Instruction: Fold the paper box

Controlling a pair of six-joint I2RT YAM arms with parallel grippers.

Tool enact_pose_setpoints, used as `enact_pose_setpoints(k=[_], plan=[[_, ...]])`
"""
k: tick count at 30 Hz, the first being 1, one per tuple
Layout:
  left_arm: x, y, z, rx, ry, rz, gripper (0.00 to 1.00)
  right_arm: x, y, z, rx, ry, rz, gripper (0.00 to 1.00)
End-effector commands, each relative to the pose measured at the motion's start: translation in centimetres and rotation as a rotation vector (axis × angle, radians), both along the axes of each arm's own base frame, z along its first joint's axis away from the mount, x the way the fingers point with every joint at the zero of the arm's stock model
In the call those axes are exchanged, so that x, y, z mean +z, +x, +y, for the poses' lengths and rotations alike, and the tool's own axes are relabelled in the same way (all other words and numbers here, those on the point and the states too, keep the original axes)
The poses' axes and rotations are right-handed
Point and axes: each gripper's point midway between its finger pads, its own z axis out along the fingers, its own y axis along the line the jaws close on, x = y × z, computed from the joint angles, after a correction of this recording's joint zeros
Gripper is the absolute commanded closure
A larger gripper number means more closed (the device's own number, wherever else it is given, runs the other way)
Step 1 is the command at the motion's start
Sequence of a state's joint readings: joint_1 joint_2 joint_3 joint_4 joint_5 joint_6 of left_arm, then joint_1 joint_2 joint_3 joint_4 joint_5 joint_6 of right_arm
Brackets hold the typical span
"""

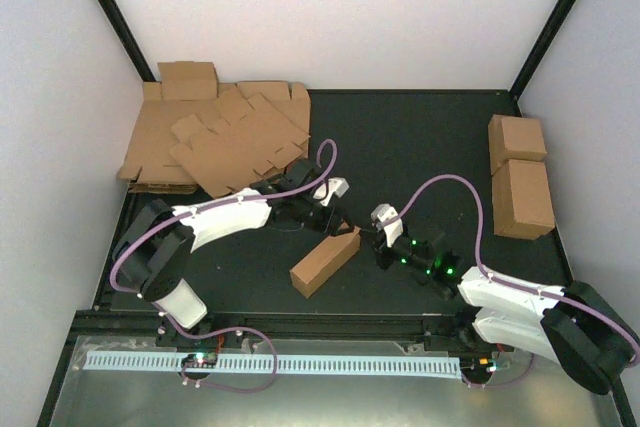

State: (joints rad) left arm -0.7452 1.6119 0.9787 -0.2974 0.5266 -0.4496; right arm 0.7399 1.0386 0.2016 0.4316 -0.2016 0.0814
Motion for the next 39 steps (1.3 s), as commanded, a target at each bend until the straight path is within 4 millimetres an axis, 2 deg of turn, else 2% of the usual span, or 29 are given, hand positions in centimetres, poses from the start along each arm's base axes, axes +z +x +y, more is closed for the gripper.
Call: enact_pose_setpoints(k=[1, 5, 11, 20, 29, 34, 39], plan=[[-0.8, 0.3, -0.3, -0.019, 0.018, 0.003, 0.54, 1.5, 0.8, 0.1, -0.016, -0.005, -0.095, 0.97], [-1.3, 0.3, -0.4, -0.022, 0.022, 0.014, 0.56, 1.1, 0.4, 0.1, -0.007, -0.012, -0.094, 0.96], [-1.7, 0.2, -0.2, -0.028, 0.035, 0.015, 0.56, 1.0, -0.2, 0.2, 0.002, -0.001, -0.062, 0.85], [-1.7, -0.2, 0.1, -0.028, 0.033, 0.011, 0.57, 3.5, -0.6, -0.2, -0.04, 0.044, 0.018, 0.75], [-2.1, -0.7, 0.4, -0.029, 0.031, 0.015, 0.58, 5.6, 0.5, 0.4, -0.077, 0.067, 0.063, 0.75], [-2.1, -0.8, 0.4, -0.031, 0.031, 0.014, 0.58, 3.6, 1.4, 0.1, -0.125, -0.003, 0.103, 0.8], [-2.0, -0.9, 0.5, -0.031, 0.03, 0.011, 0.58, 1.1, 0.6, 0.7, -0.08, -0.025, 0.166, 0.83]])
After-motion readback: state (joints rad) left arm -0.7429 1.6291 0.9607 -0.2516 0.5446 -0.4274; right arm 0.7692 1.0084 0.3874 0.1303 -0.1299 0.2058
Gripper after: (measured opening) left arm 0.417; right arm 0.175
